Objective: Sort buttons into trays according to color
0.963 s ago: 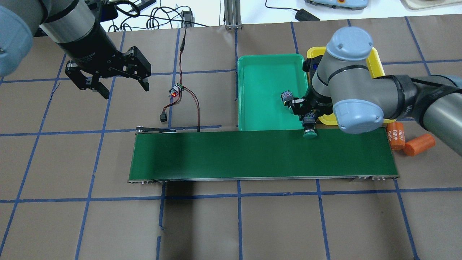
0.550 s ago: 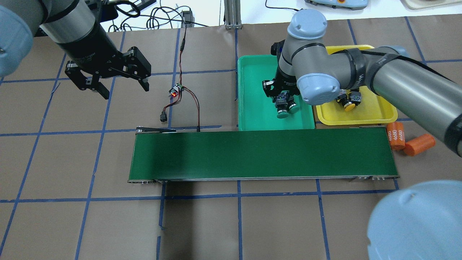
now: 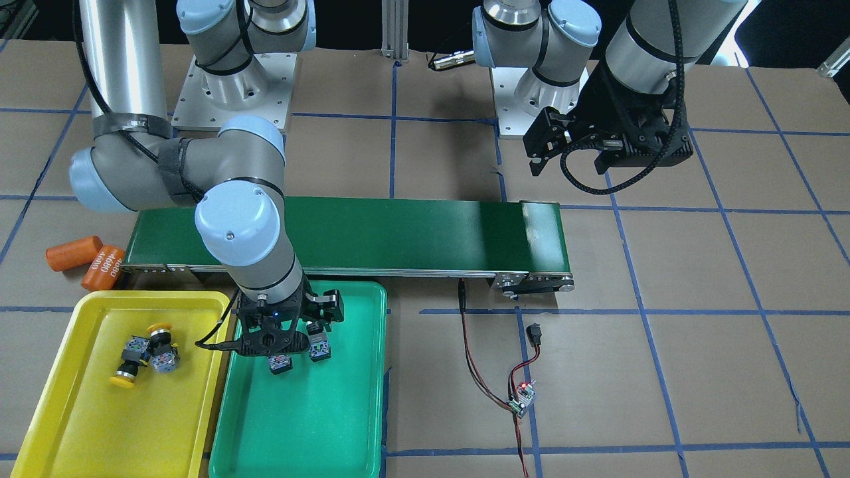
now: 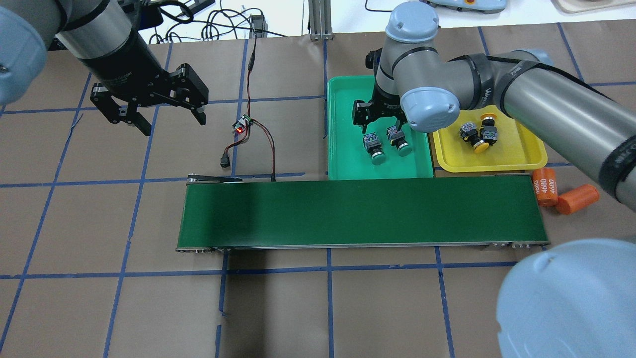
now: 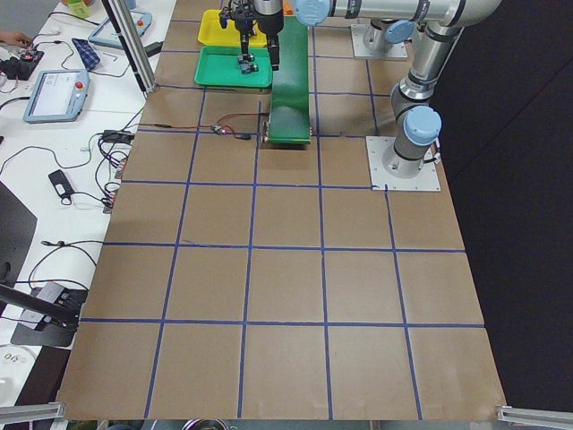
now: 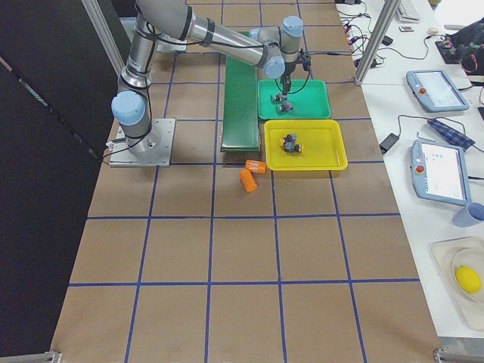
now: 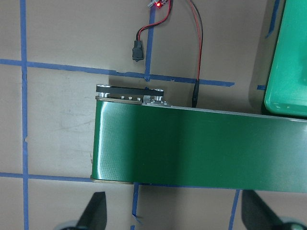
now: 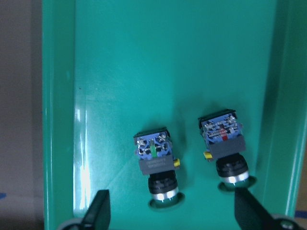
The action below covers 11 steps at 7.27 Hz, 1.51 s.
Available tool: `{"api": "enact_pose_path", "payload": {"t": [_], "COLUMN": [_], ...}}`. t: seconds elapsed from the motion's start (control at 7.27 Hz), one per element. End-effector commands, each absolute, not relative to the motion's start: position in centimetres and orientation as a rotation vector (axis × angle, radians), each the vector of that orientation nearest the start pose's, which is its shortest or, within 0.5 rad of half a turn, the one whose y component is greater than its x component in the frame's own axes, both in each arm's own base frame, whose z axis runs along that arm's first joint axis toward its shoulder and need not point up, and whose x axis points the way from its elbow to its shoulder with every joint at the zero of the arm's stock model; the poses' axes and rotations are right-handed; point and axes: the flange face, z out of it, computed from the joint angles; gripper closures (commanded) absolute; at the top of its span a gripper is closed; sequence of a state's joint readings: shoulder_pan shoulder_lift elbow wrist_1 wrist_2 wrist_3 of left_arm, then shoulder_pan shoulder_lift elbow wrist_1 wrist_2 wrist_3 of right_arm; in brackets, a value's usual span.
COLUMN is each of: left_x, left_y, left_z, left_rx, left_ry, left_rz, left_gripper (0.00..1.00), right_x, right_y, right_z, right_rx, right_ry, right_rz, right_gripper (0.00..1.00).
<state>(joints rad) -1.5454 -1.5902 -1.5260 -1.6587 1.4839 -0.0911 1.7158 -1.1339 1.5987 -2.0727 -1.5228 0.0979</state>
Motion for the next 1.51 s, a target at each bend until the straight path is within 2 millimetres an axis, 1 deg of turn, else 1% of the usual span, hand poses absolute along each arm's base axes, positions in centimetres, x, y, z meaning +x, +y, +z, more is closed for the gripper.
{"api": "enact_pose_path", "payload": {"t": [0.0, 0.14, 0.28, 0.41, 0.55, 0.69, 0.83, 1.1, 1.38], "left_x": [-13.0, -13.0, -13.0, -13.0, -13.0, -13.0, -13.0, -13.0, -13.0], "left_y": [-49.6, -49.6, -49.6, -49.6, -49.6, -49.6, -49.5, -49.5, -49.5], "left_z": [49.2, 49.2, 49.1, 49.2, 49.2, 49.2, 49.2, 49.3, 49.3], "left_rx": [-0.192, -0.192, -0.192, -0.192, -0.192, -0.192, -0.187, -0.189, -0.189], "left_ry": [3.218, 3.218, 3.218, 3.218, 3.218, 3.218, 3.217, 3.217, 3.217], "left_rz": [0.106, 0.106, 0.108, 0.106, 0.106, 0.106, 0.103, 0.101, 0.103], "left_gripper": [0.00, 0.00, 0.00, 0.00, 0.00, 0.00, 0.00, 0.00, 0.00], "right_x": [21.5, 20.7, 20.5, 20.3, 19.6, 19.5, 19.7, 19.3, 18.9], "right_y": [-56.7, -54.6, -52.2, -49.8, -48.0, -46.9, -46.5, -46.5, -46.2], "right_z": [36.9, 40.8, 45.2, 48.6, 50.1, 52.6, 52.8, 53.1, 52.8], "right_rx": [-0.058, -0.043, -0.041, -0.044, -0.044, -0.059, -0.067, -0.061, -0.051], "right_ry": [3.090, 3.094, 3.095, 3.093, 3.091, 3.078, 3.065, 3.080, 3.111], "right_rz": [-0.036, 0.003, -0.020, -0.046, -0.070, -0.180, -0.195, -0.203, -0.174], "right_gripper": [0.00, 0.00, 0.00, 0.00, 0.00, 0.00, 0.00, 0.00, 0.00]}}
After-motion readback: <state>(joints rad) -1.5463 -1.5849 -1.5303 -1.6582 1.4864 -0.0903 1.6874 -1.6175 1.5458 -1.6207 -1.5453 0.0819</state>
